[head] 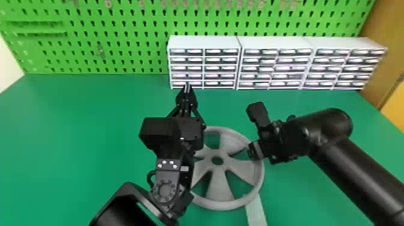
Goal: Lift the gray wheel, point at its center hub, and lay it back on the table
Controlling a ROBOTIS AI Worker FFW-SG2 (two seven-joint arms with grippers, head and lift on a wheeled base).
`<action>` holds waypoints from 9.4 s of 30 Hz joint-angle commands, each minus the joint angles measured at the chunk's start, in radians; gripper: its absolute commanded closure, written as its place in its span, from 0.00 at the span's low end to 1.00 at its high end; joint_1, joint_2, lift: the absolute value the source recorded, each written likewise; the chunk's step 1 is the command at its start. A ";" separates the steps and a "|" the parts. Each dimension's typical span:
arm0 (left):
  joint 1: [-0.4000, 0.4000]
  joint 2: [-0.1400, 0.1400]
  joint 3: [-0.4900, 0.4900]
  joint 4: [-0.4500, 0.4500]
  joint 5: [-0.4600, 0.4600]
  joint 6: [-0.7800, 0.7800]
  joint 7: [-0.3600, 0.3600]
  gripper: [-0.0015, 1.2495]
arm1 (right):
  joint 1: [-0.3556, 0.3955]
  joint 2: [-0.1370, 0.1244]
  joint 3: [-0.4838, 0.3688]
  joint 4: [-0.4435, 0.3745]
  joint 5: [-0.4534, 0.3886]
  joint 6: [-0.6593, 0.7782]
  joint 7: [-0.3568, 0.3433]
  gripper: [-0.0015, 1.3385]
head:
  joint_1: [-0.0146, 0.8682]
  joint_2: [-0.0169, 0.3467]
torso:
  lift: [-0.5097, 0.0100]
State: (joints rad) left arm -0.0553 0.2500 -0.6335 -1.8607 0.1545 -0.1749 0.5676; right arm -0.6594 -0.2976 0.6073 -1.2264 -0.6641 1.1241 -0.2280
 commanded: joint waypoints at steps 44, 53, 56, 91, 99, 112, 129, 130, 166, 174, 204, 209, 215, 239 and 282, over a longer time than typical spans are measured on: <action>0.006 0.000 0.015 0.000 0.011 0.000 0.000 0.94 | 0.014 0.005 -0.075 0.028 -0.034 -0.040 0.010 0.07 | 0.80 0.18 | 0.80; 0.025 -0.002 0.055 -0.002 0.023 0.000 0.000 0.92 | 0.047 0.015 -0.170 0.007 0.035 -0.075 0.079 0.07 | 0.80 0.18 | 0.80; 0.029 -0.002 0.072 -0.002 0.030 0.002 0.000 0.92 | 0.061 0.020 -0.204 -0.004 0.067 -0.107 0.113 0.07 | 0.80 0.18 | 0.80; 0.074 -0.017 0.526 0.078 0.065 0.167 -0.368 0.62 | 0.288 0.092 -0.426 -0.200 0.314 -0.886 0.361 0.08 | 0.80 0.18 | 0.80; 0.066 -0.071 0.617 0.123 0.040 0.167 -0.474 0.53 | 0.336 0.123 -0.462 -0.209 0.342 -1.015 0.361 0.08 | 0.80 0.18 | 0.80; 0.025 -0.117 0.681 0.221 0.016 0.109 -0.592 0.40 | 0.405 0.166 -0.535 -0.229 0.414 -1.121 0.361 0.08 | 0.80 0.18 | 0.80; -0.005 -0.141 0.644 0.287 0.020 0.066 -0.592 0.40 | 0.448 0.175 -0.572 -0.237 0.463 -1.169 0.360 0.08 | 0.80 0.18 | 0.80; -0.005 -0.141 0.643 0.290 0.022 0.066 -0.592 0.40 | 0.449 0.175 -0.572 -0.237 0.466 -1.169 0.360 0.08 | 0.80 0.18 | 0.80; -0.189 -0.141 0.666 0.334 -0.016 0.015 -0.649 0.40 | 0.250 0.127 -0.528 -0.186 0.431 -1.230 0.337 0.09 | 0.80 0.18 | 0.80; -0.365 -0.141 0.669 0.370 -0.081 -0.041 -0.669 0.40 | 0.075 0.117 -0.494 -0.159 0.416 -1.244 0.328 0.10 | 0.80 0.18 | 0.80; -1.026 -0.117 0.529 0.377 -0.162 -0.164 -0.638 0.40 | -0.496 0.150 -0.466 -0.255 0.480 -1.428 0.302 0.10 | 0.80 0.18 | 0.80; -1.127 -0.109 0.499 0.377 -0.171 -0.170 -0.615 0.40 | -0.569 0.150 -0.463 -0.266 0.482 -1.431 0.291 0.10 | 0.80 0.18 | 0.80; -1.226 -0.110 0.489 0.362 -0.174 -0.170 -0.604 0.40 | -0.646 0.141 -0.471 -0.272 0.478 -1.425 0.283 0.10 | 0.80 0.18 | 0.80; -1.299 -0.095 0.500 0.321 -0.171 -0.092 -0.549 0.40 | -0.726 0.095 -0.497 -0.306 0.437 -1.287 0.276 0.10 | 0.80 0.18 | 0.80; -1.282 -0.083 0.499 0.285 -0.171 -0.075 -0.541 0.40 | -0.703 0.084 -0.460 -0.332 0.445 -1.255 0.243 0.10 | 0.80 0.18 | 0.80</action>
State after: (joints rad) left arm -1.3411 0.1651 -0.1348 -1.5754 -0.0180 -0.2509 0.0246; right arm -1.3690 -0.2133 0.1471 -1.5601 -0.2237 -0.1304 0.0172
